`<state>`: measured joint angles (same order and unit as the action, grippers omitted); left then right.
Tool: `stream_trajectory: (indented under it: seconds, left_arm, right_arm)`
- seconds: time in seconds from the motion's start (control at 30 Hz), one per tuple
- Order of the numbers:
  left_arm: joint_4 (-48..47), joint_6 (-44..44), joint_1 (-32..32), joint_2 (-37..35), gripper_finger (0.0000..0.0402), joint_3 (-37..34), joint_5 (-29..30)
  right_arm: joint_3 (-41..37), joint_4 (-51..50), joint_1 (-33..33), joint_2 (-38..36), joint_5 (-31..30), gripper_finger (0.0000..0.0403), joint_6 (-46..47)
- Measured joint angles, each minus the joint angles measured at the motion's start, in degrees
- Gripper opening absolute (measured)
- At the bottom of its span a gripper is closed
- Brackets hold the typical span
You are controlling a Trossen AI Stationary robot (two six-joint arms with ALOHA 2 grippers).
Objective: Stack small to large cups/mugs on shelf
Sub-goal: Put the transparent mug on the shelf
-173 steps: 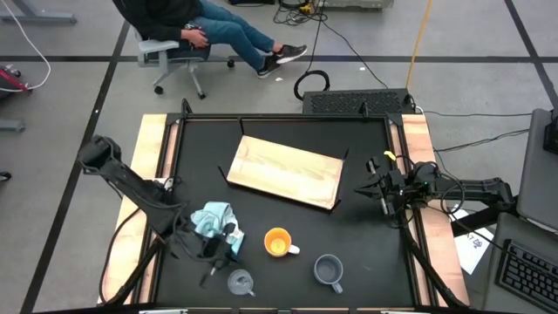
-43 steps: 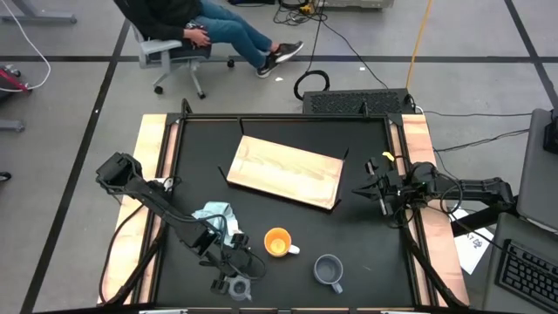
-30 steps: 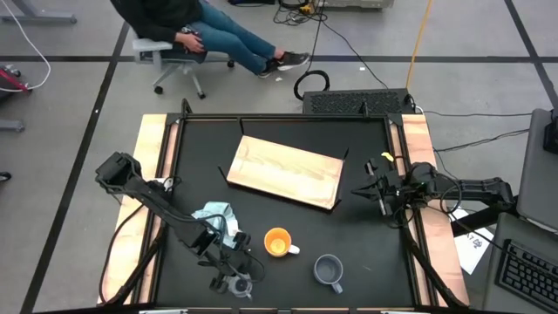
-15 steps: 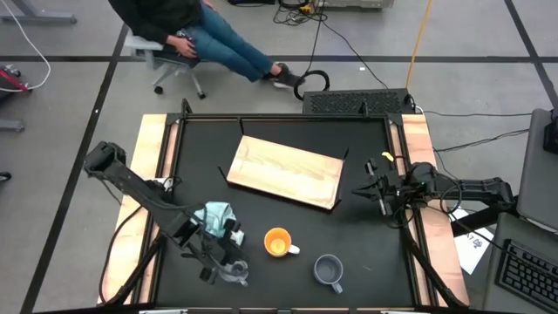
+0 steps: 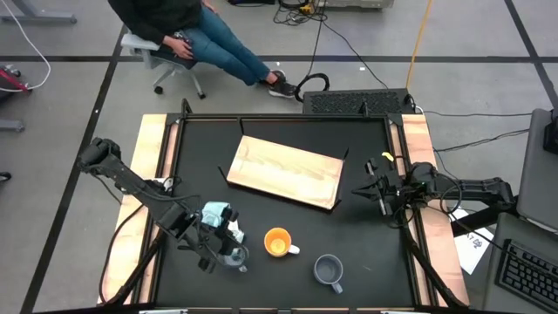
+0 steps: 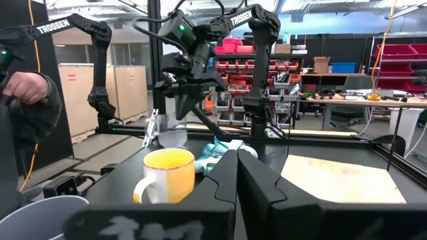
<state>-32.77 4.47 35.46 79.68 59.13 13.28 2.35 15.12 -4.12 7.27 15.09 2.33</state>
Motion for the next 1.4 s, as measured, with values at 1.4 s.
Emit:
stream_trajectory:
  seconds: [1.4]
  left_arm:
    - [4.1, 3.0, 4.3, -38.1, 0.0, -23.2, 9.2]
  right_arm:
    - [0.0, -0.4, 0.0, 0.0, 0.0, 0.0, 0.0]
